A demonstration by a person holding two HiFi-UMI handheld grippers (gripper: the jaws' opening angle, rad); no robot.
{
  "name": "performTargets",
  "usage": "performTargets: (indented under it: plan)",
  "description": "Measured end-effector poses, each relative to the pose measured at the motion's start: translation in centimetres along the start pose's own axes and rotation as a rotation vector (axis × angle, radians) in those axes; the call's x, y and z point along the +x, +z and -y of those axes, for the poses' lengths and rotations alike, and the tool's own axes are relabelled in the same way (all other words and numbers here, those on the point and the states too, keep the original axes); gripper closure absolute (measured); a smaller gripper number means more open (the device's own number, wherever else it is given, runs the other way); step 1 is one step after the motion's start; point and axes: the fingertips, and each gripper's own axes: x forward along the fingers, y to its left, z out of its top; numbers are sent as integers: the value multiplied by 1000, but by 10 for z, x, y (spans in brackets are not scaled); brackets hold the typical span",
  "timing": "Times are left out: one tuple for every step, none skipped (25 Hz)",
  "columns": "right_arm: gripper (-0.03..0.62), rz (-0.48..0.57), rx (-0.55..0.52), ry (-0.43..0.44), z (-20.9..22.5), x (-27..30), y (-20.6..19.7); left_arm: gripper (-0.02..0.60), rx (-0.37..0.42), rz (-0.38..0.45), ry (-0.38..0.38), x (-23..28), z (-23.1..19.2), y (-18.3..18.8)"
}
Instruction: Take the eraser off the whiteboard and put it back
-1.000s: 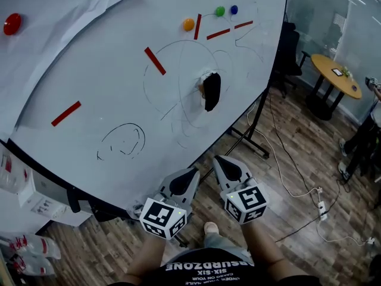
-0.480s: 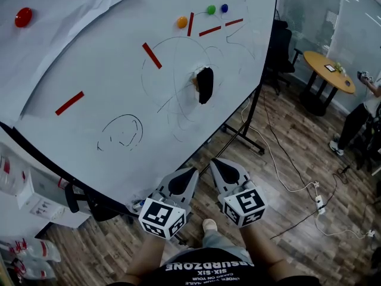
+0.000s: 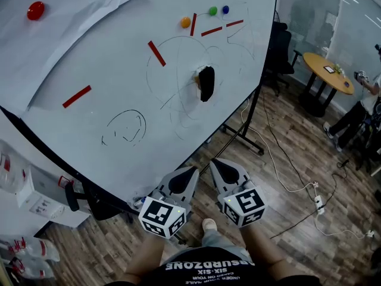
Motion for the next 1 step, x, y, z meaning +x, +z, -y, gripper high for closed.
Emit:
performTargets:
  plan:
    - [595, -1, -1, 1, -1, -1, 0, 574, 0, 1, -1, -1, 1, 0]
